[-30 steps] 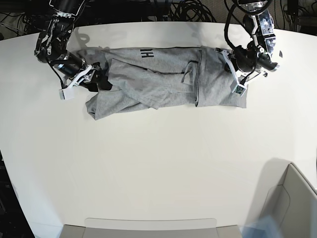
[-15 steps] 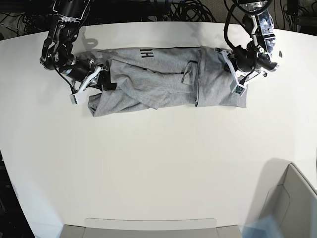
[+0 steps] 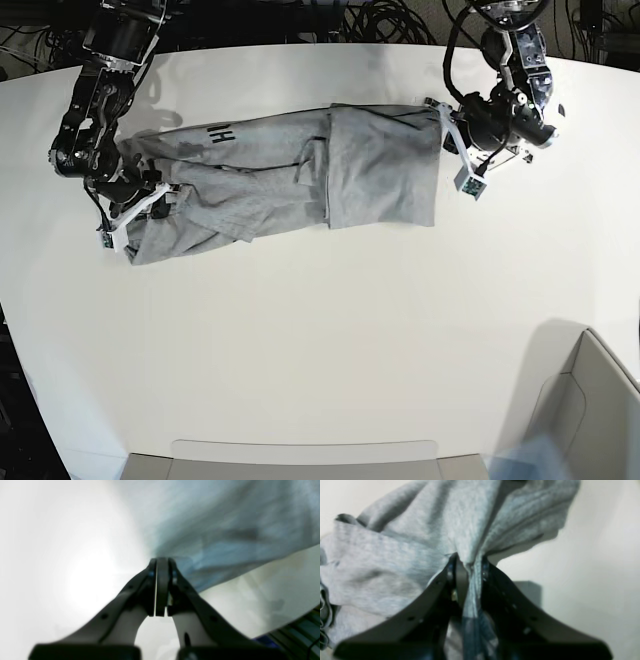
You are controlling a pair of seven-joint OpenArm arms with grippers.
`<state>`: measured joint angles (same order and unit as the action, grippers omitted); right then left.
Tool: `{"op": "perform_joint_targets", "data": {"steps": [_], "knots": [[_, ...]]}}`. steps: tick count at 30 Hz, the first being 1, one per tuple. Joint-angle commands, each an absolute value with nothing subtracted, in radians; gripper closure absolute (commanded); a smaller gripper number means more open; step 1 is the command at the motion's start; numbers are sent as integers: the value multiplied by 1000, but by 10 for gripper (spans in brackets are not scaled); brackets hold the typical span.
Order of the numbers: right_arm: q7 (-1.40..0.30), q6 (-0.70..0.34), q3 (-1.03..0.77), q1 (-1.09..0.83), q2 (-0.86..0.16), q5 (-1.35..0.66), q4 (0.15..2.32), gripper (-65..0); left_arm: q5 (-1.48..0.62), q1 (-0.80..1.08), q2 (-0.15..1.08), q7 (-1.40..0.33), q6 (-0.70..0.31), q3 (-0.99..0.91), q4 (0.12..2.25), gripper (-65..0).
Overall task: Fold the T-shirt properly
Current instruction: 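Grasp the shirt's other end with the right gripper and fold it over, then grasp the folded bundle with both grippers and lift it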
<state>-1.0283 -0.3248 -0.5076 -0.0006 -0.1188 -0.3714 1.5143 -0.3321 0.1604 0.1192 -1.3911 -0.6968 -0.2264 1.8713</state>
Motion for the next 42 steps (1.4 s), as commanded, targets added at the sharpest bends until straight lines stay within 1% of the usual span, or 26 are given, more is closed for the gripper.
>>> {"op": "perform_joint_targets", "data": {"steps": [1,6,10,12,16,19,22,27,30,33,37,42], "knots": [[-1009,-312,-501,15,-128,-371,1561,0,-340,140,125,-1396,-698,-234,1886,0],[-1013,-229,-415,8,-125,-259,1685,0,-334,140,130,-1396,-698,-245,1883,0],[-1015,-124,-262,-19,-113,-156,1804,0,-332,150,140,-1396,-698,-366,1853,0],[-1020,-68,-162,-38,-108,-102,1854,0,-332,171,194,-1396,-698,-430,1817,0],[-1093,56,68,-56,-84,8,1922,0,-334,194,288,-1396,-698,-507,1730,0],[-1106,137,199,-58,-58,70,1949,0,-334,217,346,-1396,-698,-513,1669,0],[-1107,206,312,-48,-31,139,1952,0,-332,219,367,-1396,-698,-519,1621,0],[-1182,268,483,-5,30,254,1893,0,-332,251,389,-1396,-698,-519,1612,0],[-1182,311,545,7,71,311,1842,0,-332,252,389,-1396,-698,-515,1609,0],[-1184,328,605,8,97,323,1839,0,-332,252,390,-1396,-698,-513,1609,0],[-1185,331,645,19,101,323,1817,0,-332,252,389,-1396,-698,-512,1609,0],[-1181,331,644,42,140,323,1764,0,-332,252,389,-1396,-698,-512,1609,0]]}}
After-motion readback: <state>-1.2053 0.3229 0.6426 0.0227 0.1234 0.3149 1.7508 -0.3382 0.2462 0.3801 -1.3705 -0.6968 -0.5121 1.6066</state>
